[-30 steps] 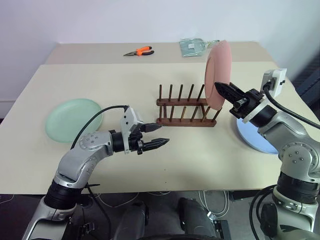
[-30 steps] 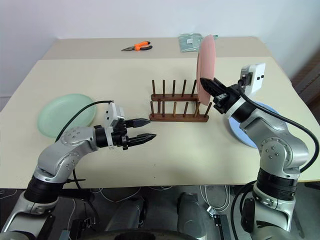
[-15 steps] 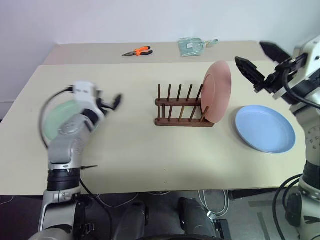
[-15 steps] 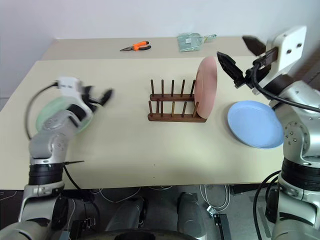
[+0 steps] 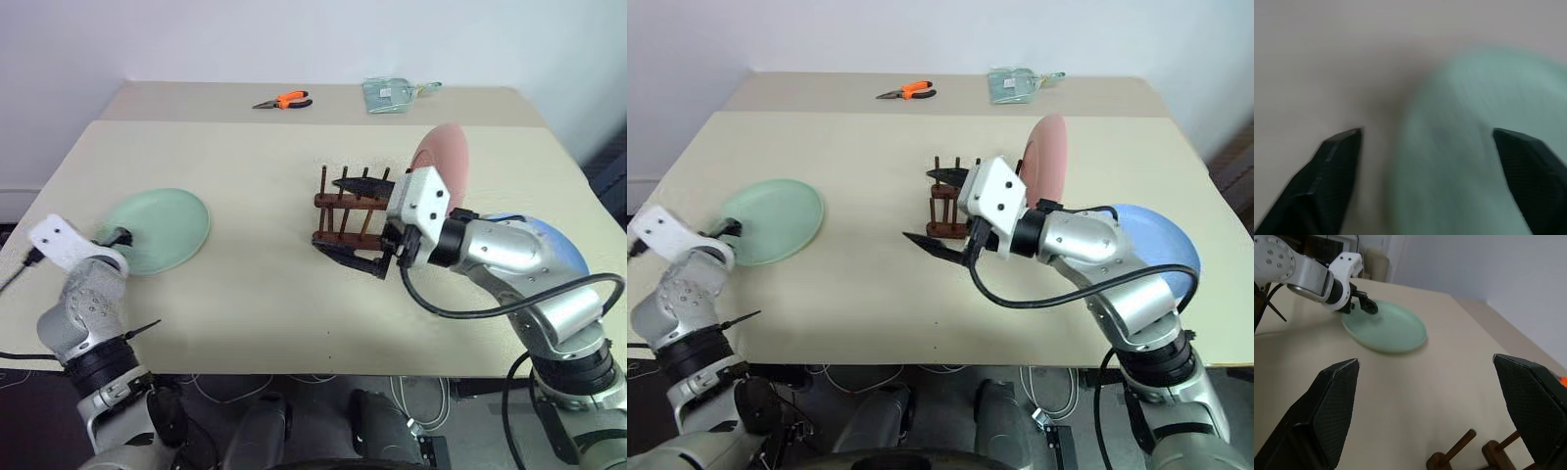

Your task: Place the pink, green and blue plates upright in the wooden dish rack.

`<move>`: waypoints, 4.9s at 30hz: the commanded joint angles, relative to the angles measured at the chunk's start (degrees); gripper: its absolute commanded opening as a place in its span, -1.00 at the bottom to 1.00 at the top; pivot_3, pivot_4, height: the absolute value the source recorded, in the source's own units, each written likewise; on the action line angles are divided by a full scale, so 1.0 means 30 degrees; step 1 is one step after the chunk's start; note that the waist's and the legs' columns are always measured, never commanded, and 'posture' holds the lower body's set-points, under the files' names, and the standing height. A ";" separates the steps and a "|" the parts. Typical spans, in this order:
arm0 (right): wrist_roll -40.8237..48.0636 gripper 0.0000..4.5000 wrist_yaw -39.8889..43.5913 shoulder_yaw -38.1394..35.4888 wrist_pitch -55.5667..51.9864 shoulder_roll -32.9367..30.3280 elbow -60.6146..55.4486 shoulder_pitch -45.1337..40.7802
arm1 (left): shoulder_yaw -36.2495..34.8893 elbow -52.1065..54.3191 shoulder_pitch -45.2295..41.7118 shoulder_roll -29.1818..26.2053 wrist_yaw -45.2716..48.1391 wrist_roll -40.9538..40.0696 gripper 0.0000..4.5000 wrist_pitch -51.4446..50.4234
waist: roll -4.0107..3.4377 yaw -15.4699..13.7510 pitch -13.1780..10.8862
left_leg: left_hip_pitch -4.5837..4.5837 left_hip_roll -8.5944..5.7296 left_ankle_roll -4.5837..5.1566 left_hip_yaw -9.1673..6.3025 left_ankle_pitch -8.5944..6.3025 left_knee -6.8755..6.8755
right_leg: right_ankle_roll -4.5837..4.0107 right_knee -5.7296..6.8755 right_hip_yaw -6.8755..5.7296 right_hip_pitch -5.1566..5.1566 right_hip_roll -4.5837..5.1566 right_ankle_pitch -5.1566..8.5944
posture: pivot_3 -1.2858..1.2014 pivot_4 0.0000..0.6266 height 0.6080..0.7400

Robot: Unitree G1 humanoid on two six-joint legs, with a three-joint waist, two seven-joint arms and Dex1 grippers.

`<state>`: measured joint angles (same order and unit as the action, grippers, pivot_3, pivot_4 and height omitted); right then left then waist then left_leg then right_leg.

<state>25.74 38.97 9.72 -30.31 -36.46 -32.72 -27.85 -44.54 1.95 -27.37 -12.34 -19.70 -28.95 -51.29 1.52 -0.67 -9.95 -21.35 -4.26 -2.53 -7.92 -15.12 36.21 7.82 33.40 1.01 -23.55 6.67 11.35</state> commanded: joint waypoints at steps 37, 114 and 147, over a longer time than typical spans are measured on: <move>-1.5053 -1.00 -0.3583 0.2365 1.1435 0.2029 0.7407 -0.3369 | 0.5786 0.4818 -0.5047 0.1350 0.4975 -0.4119 0.10 0.6591 | 0.0078 0.0425 -0.0049 | -0.0006 0.0005 -0.0028 0.0009 0.0017 -0.0021 | -0.0018 -0.0023 0.0020 -0.0005 -0.0028 -0.0006 | 0.03 -0.52 1.00; -0.6028 -0.99 -0.6573 -0.7875 0.0229 -0.1127 0.5073 0.9662 | 1.8447 0.7710 0.2901 -0.4339 2.1686 -0.1401 0.13 0.5550 | -0.0215 0.0317 -0.0079 | -0.0010 0.0036 0.0052 0.0104 -0.0023 -0.0001 | -0.0038 -0.0089 0.0078 0.0030 -0.0005 0.0083 | 0.03 -0.52 1.00; 1.6264 -0.99 -2.2245 -0.6643 -0.3715 1.3172 0.4592 -0.6364 | 1.2670 0.4122 0.3890 -0.6070 2.0335 -0.0216 0.13 0.7885 | -0.0259 0.0566 -0.0103 | -0.0029 0.0045 0.0024 0.0007 -0.0005 -0.0082 | -0.0056 0.0025 0.0047 -0.0106 -0.0062 -0.0010 | 0.03 -0.52 1.00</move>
<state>72.93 -27.08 -10.28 -42.11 2.38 -17.44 -46.24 -5.46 12.06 -15.92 -30.65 41.53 -28.58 -27.53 0.75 1.03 -10.25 -21.44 -4.12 -2.46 -7.90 -15.13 35.95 7.66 33.51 1.15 -23.89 6.48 11.32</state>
